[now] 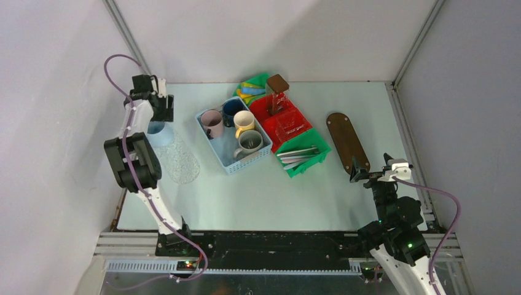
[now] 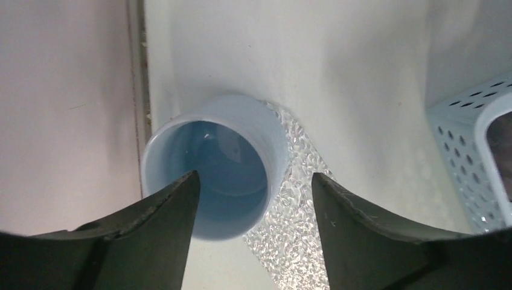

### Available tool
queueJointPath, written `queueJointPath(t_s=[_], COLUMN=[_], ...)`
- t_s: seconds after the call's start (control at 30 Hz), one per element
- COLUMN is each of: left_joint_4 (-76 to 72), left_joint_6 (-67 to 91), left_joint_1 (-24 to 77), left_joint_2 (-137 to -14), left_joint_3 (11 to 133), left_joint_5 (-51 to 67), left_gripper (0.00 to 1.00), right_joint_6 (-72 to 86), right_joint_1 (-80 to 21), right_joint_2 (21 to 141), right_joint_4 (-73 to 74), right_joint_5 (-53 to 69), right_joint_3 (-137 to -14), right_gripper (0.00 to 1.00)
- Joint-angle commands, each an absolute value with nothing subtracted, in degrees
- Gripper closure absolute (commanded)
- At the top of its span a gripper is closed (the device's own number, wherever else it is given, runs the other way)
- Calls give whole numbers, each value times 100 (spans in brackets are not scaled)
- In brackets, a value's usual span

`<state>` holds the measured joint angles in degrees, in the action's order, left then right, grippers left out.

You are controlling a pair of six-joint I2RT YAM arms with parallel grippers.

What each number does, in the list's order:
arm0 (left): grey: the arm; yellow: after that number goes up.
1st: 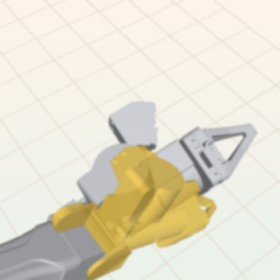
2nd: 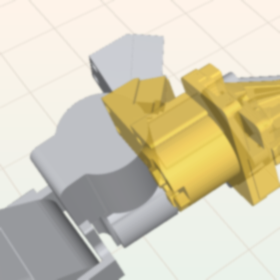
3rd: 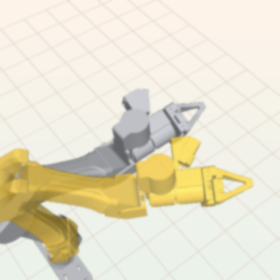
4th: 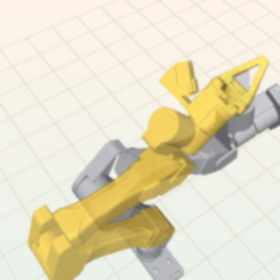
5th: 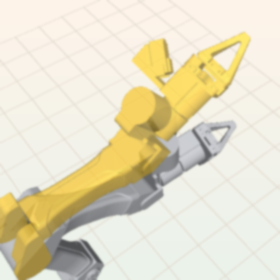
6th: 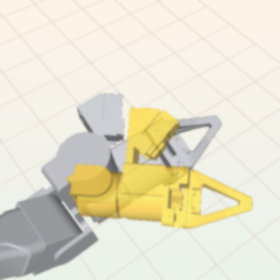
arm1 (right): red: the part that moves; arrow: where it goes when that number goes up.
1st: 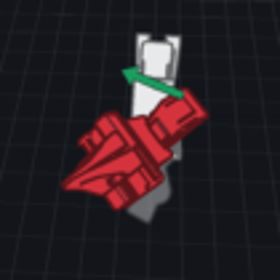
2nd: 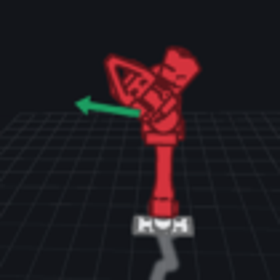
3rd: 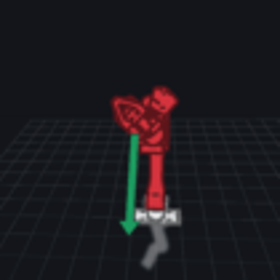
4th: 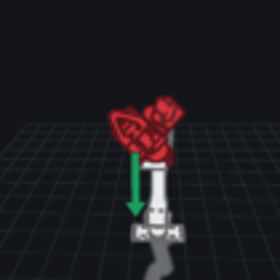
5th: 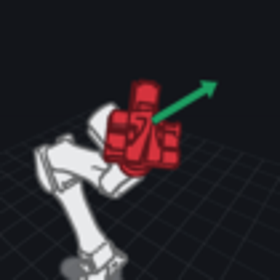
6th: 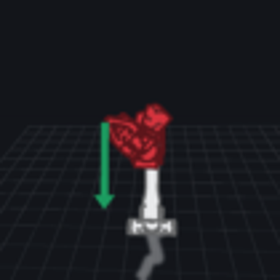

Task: Prepare toiletry sets of a toothbrush and toothpaste on the tray
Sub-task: Move the cup to the tray.

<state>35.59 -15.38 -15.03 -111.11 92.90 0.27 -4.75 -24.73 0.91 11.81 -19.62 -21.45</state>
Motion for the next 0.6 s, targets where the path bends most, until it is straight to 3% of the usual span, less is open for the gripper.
queueJointPath(t_s=[0.0, 0.3, 0.57], left_joint_4=[3350, 4112, 4983], left_joint_6=[-960, 326, 1412], left_joint_1=[-1482, -577, 630], left_joint_2=[-10298, -9602, -9435], left_joint_3=[9308, 9405, 9472], left_joint_5=[-327, -1792, -2346], left_gripper=[21, 2, 0], right_joint_6=[-510, -488, -497], right_joint_1=[-2460, -2461, -2453], right_joint_2=[-549, -554, -554], right_joint_4=[1020, 1053, 1094], right_joint_5=[-1871, -1923, -1905], right_joint_3=[-2208, -2271, -2293], right_gripper=[0, 0, 0])
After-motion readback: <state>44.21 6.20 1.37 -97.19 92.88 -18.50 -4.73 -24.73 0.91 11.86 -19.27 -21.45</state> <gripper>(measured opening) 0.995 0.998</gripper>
